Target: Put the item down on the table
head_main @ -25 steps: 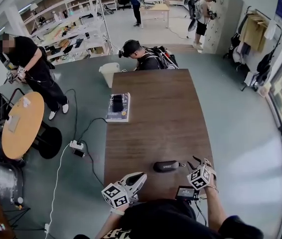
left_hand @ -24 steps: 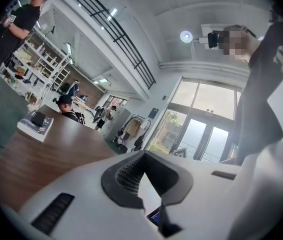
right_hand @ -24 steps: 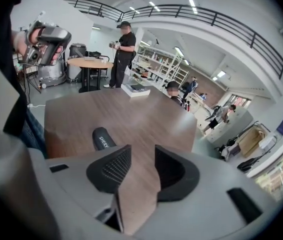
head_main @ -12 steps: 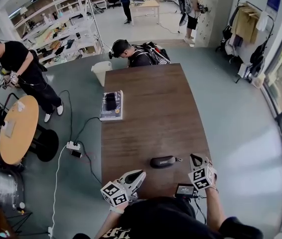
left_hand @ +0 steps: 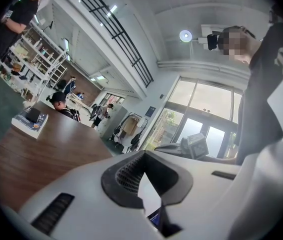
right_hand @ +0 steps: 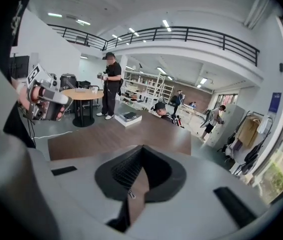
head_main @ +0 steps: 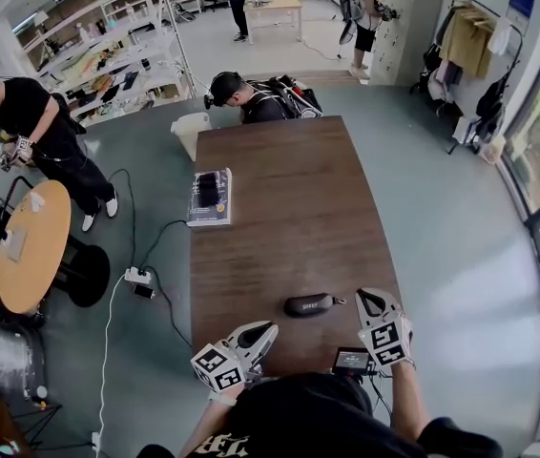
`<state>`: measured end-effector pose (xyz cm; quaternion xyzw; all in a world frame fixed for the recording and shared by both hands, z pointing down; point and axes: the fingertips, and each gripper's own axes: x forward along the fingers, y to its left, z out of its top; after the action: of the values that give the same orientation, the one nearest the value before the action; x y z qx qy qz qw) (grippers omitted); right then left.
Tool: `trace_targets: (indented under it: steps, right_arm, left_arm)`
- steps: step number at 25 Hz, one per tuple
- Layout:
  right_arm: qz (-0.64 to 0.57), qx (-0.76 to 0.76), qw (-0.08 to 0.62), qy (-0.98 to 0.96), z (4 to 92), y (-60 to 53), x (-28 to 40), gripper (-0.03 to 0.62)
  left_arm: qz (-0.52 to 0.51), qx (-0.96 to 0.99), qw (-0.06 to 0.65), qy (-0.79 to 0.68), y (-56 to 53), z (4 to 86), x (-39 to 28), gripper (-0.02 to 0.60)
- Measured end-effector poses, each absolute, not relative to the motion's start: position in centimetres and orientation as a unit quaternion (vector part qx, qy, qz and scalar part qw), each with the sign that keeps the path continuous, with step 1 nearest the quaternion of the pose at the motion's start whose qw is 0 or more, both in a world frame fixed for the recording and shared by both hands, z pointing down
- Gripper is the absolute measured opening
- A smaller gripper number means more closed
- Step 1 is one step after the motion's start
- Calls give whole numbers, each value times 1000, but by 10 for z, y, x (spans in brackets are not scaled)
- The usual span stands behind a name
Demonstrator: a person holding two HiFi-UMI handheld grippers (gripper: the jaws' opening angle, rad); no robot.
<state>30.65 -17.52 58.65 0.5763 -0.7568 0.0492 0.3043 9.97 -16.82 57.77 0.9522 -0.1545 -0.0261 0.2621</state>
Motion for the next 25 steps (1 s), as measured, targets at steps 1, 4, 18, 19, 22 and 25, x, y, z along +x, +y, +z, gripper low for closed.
trace_targets:
  steps: [1, 4, 18, 19, 22, 25]
  right_arm:
    - [54, 574, 297, -761, 585, -175, 304, -11]
    - [65, 568, 276, -773, 584, -174, 295, -11]
    - [88, 543, 276, -788, 591, -170, 278, -11]
    - [88, 543, 277, -788, 592, -170, 278, -11]
    - [88, 542, 276, -789, 592, -171, 278, -11]
    - [88, 541, 273, -791, 590, -172, 277, -11]
  left_arm:
    - [-26, 952, 262, -155, -168, 577, 100, 6]
    - [-26, 953, 259, -157, -168, 575, 100, 6]
    - [-32, 952, 257, -162, -169, 575, 103, 6]
    - [-32, 952, 257, -162, -169, 575, 103, 6]
    - [-33, 952, 259, -163, -169, 575, 102, 6]
    - [-33, 951, 260, -165, -169, 575, 101, 6]
